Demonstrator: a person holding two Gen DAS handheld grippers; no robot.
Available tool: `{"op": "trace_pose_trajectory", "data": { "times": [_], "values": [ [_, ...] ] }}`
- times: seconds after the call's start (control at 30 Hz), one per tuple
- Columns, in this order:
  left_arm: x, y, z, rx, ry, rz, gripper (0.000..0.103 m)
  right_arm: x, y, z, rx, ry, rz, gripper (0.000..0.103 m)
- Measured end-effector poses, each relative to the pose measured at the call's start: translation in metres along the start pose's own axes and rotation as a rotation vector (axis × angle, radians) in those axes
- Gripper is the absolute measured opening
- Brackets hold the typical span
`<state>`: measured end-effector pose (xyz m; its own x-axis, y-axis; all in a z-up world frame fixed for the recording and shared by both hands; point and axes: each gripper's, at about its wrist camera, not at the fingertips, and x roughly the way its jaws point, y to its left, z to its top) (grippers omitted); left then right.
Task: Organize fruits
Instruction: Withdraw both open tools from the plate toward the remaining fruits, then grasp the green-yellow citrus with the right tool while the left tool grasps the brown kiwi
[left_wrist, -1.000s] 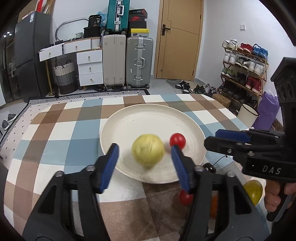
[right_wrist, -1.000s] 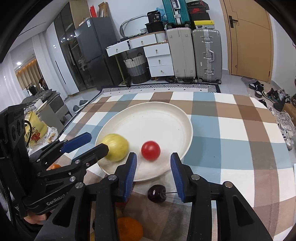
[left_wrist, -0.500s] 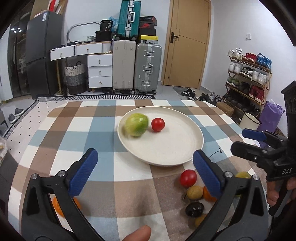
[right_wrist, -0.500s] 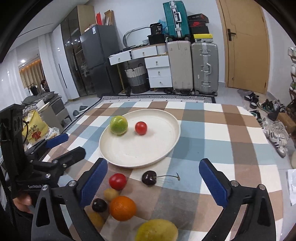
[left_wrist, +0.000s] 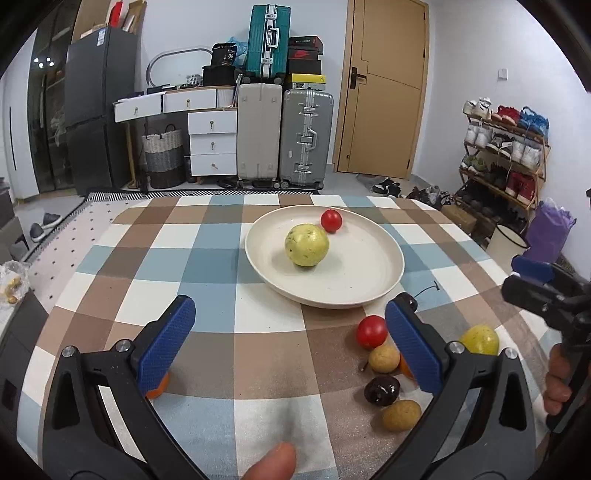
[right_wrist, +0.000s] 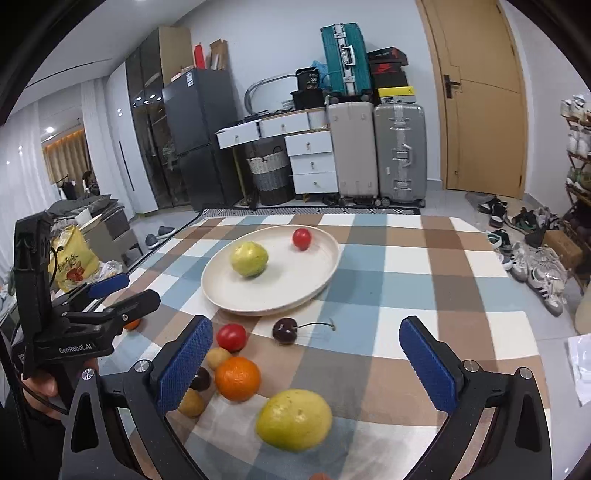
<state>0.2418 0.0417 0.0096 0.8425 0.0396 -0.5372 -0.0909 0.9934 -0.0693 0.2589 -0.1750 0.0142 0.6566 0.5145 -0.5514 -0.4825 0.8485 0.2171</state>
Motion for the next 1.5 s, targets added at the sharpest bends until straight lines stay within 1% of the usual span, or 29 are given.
{"op": "trace_pose_trajectory", "data": {
  "times": [0.07,0.13,0.23,0.4,0.57,0.63,0.77,0.93,1.03,1.2,1.3,1.37,1.5],
  "values": [
    [0.002,-0.004,-0.001,0.006,0.005,-0.006,0.103,-0.002,-0.003,-0.003,0.005,0.014,0.012,0.102],
    [0.002,-0.008,-0.003,0.012,0.005,-0.018,0.103,-0.005,-0.003,-0.006,-0.014,0.021,-0.005,0.102],
    [0.001,-0.014,-0.005,0.029,0.005,-0.038,0.103,-0.008,-0.002,-0.011,-0.027,0.031,-0.006,0.102],
    [-0.003,-0.021,-0.012,0.046,0.012,-0.061,0.103,-0.013,-0.004,-0.02,-0.025,0.047,0.016,0.102],
    [-0.007,-0.025,-0.02,0.057,0.033,-0.09,0.103,-0.008,-0.002,-0.022,-0.027,0.077,0.039,0.102],
    [-0.009,-0.024,-0.023,0.051,0.043,-0.09,0.103,-0.005,0.001,-0.023,-0.035,0.088,0.039,0.102],
    [-0.015,-0.018,-0.026,0.031,0.032,-0.089,0.103,-0.002,0.006,-0.027,-0.05,0.108,0.044,0.102],
    [-0.022,-0.019,-0.027,0.043,0.01,-0.07,0.103,-0.001,0.011,-0.03,-0.067,0.116,0.03,0.102],
    [-0.023,-0.023,-0.027,0.062,0.005,-0.071,0.103,-0.001,0.013,-0.03,-0.069,0.122,0.026,0.102],
    [-0.029,-0.02,-0.027,0.051,-0.021,-0.072,0.103,0.001,0.016,-0.033,-0.076,0.136,0.018,0.102],
    [-0.026,-0.021,-0.028,0.047,0.02,-0.115,0.103,0.002,0.016,-0.035,-0.07,0.15,0.018,0.102],
    [-0.023,-0.025,-0.029,0.063,0.047,-0.146,0.103,0.003,0.016,-0.037,-0.062,0.166,0.016,0.103],
    [-0.027,-0.034,-0.031,0.104,0.03,-0.157,0.103,0.007,0.013,-0.04,-0.041,0.197,0.003,0.102]
  ]
}}
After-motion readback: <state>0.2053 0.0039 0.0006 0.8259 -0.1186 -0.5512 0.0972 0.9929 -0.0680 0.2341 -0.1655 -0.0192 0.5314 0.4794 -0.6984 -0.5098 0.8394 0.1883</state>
